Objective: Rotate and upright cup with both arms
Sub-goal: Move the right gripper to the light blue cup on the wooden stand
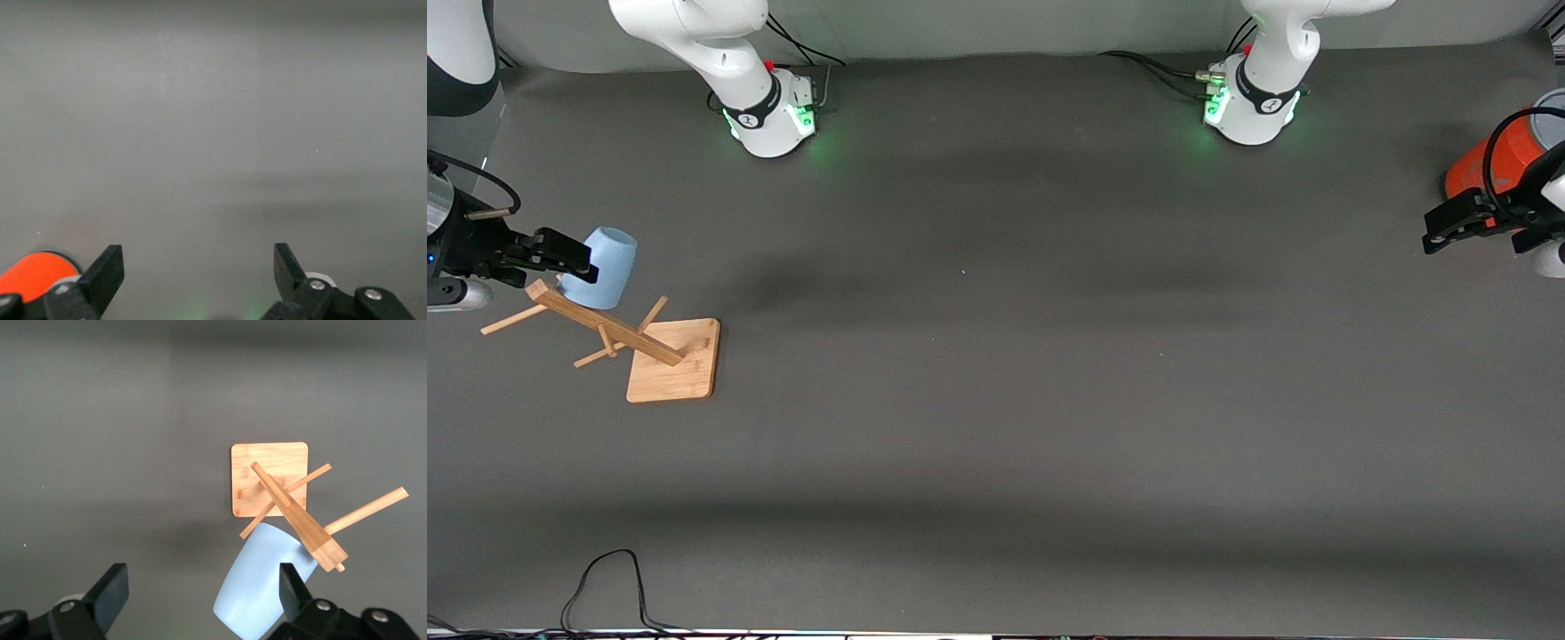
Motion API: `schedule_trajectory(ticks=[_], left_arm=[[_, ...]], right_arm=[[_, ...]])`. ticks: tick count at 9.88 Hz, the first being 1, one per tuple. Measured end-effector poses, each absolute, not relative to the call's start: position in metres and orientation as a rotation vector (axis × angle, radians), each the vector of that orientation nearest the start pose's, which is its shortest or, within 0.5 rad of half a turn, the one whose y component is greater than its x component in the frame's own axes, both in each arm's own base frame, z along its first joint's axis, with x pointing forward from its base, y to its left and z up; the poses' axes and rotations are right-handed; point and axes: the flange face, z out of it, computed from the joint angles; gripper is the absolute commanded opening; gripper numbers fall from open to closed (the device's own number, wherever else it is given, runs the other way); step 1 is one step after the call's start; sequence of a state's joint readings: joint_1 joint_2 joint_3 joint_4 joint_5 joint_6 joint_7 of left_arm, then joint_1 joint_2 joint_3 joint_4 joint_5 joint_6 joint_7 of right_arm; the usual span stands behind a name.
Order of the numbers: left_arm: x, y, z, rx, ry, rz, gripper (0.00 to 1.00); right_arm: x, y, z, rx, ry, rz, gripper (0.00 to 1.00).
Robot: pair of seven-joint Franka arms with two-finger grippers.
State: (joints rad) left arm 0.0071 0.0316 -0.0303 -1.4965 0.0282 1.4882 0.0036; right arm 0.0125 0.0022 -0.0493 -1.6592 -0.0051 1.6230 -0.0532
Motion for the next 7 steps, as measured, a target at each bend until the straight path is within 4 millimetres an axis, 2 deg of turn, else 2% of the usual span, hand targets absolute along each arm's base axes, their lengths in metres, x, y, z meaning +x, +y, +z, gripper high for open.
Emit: schedule_trajectory(ticks=[7], left_arm=[[0.5567,-0.0070,0.6337,-3.115,0.032,0.064,1.00]], right_arm=[[0.5553,-0.0247,0.5847,-3.143,-0.016,0.078,1.00]])
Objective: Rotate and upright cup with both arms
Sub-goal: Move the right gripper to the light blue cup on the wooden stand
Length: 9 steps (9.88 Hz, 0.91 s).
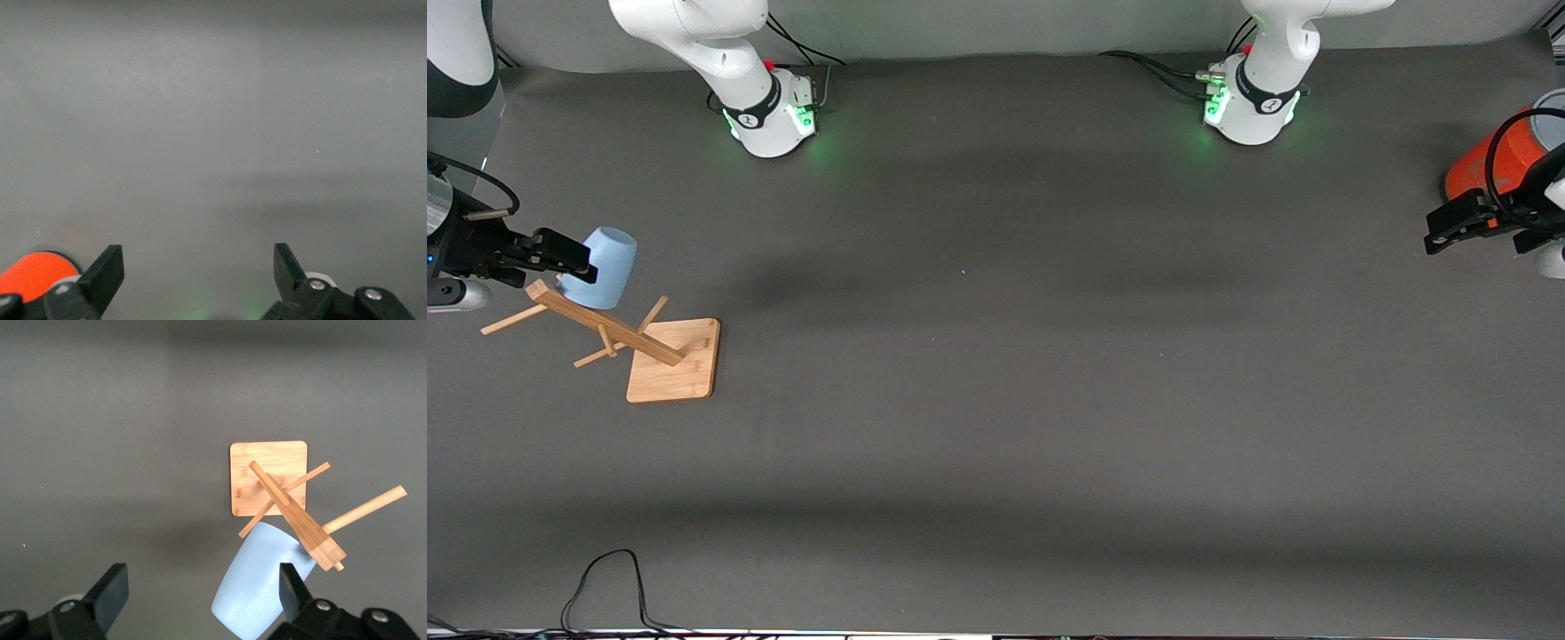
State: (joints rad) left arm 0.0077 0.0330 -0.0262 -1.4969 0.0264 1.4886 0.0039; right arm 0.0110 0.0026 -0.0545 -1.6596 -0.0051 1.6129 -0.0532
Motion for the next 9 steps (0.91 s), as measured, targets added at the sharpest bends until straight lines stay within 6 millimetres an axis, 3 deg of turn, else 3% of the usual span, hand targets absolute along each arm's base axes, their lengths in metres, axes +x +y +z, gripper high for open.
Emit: schedule_trajectory(ticks=[3,5,7,9], left_arm=[[0.559,-0.007,0.629,-3.115,0.033,0.077,1.00],[0.560,-0.007,0.627,-3.115,0.032,0.080,1.00],[0.562,-0.007,0.624,-3.115,0.033,0.090,1.00],[0.564,-0.007,0.621,-3.116,0.034,0.092,1.00]], right_arm=[[0.540,-0.061,0.589,-3.137,0.086,0.123,1.00],[0.515,-0.086,0.589,-3.131,0.148,0.143,1.00],[0.488,-0.094,0.589,-3.124,0.166,0.149,1.00],[0.477,-0.093,0.587,-3.114,0.271,0.153,1.00]])
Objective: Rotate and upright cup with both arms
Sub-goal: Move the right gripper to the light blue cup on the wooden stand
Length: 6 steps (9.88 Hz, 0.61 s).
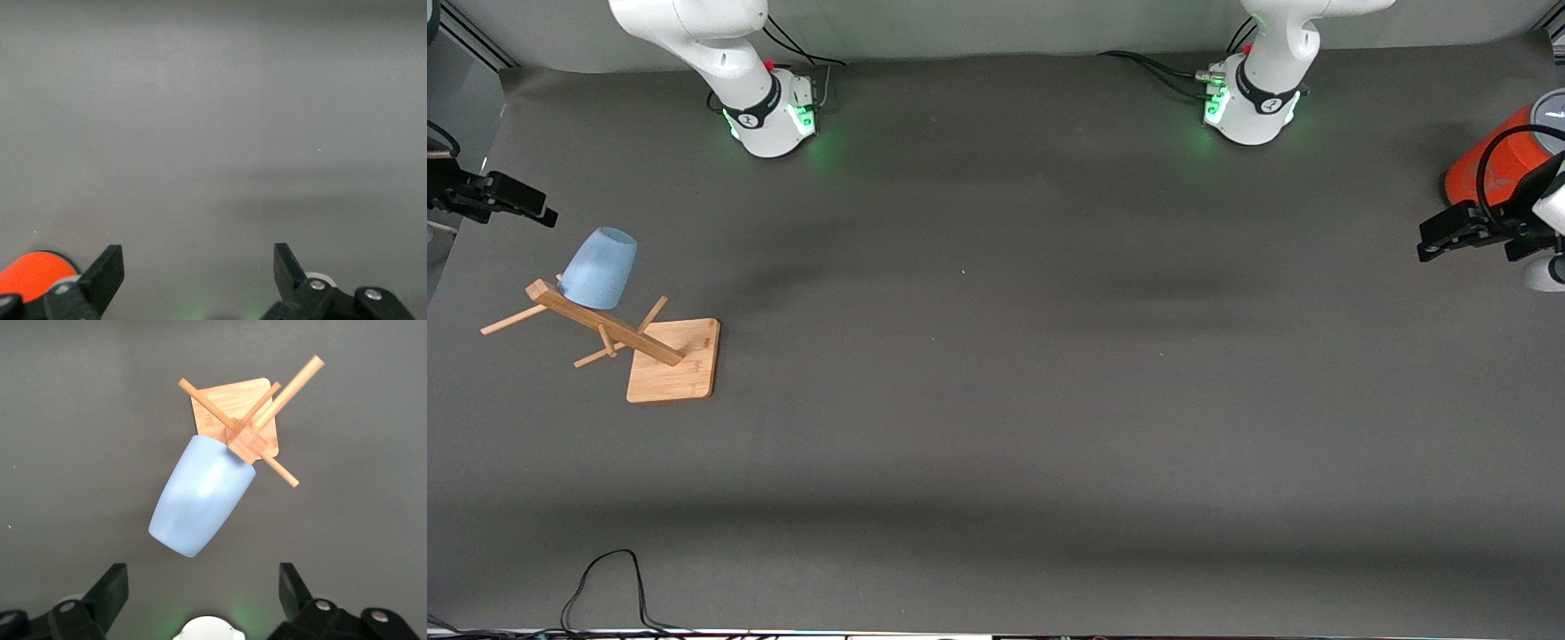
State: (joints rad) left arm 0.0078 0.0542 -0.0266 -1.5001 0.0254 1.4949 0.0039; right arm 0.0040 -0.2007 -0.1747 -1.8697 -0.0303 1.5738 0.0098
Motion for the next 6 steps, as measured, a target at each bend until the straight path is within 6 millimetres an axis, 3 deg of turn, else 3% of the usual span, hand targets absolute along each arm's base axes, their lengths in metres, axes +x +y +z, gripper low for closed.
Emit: schedule_trajectory(ticks=[4,6], left_arm=[[0.565,-0.008,0.622,-3.118,0.034,0.077,1.00],[0.565,-0.008,0.622,-3.118,0.034,0.077,1.00]], right_arm=[[0.481,-0.091,0.568,-3.017,0.891,0.151,1.00],[0.484,-0.090,0.542,-2.982,1.008,0.123,1.00]])
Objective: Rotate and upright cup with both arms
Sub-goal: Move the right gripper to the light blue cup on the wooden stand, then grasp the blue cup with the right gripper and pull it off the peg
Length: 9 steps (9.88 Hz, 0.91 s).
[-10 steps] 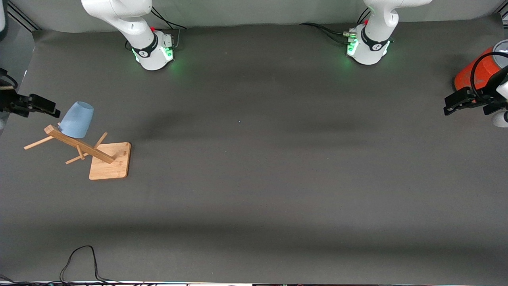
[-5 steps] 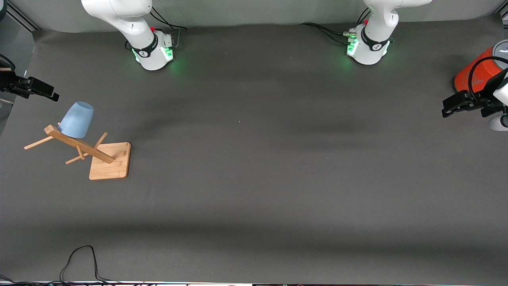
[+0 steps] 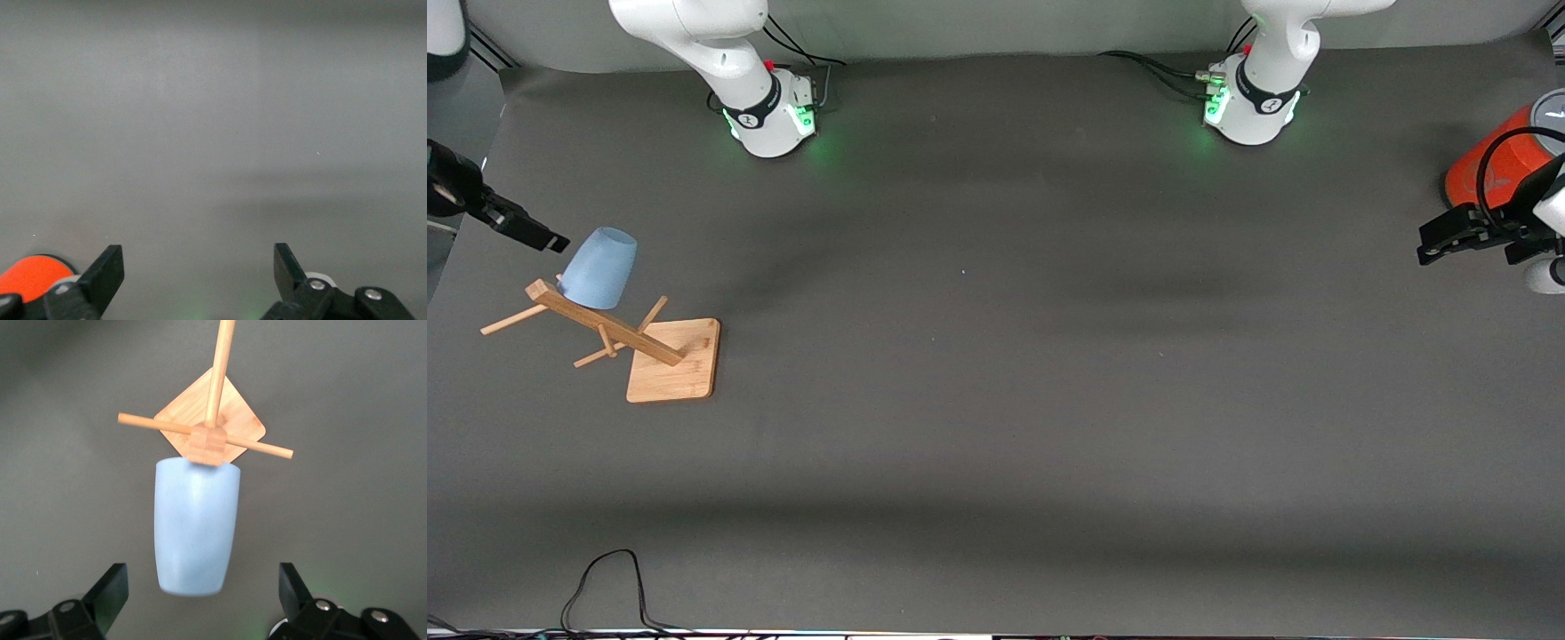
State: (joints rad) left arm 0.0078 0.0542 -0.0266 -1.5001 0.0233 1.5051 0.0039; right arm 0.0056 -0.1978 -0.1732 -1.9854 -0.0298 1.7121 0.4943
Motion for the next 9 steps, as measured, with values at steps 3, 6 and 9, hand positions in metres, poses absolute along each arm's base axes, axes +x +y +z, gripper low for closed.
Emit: schedule_trajectory(ticks=[3,6,9], left_arm=[[0.565,-0.008,0.622,-3.118,0.034,0.074,1.00],[0.566,-0.008,0.621,-3.119,0.034,0.069,1.00],[0.568,-0.008,0.619,-3.119,0.034,0.066,1.00]], right_arm=[[0.483,-0.090,0.494,-2.950,1.073,0.089,1.00],[0.479,-0.090,0.466,-2.939,1.083,0.078,1.00],[0.481,-0.093,0.450,-2.935,1.094,0.077,0.90]])
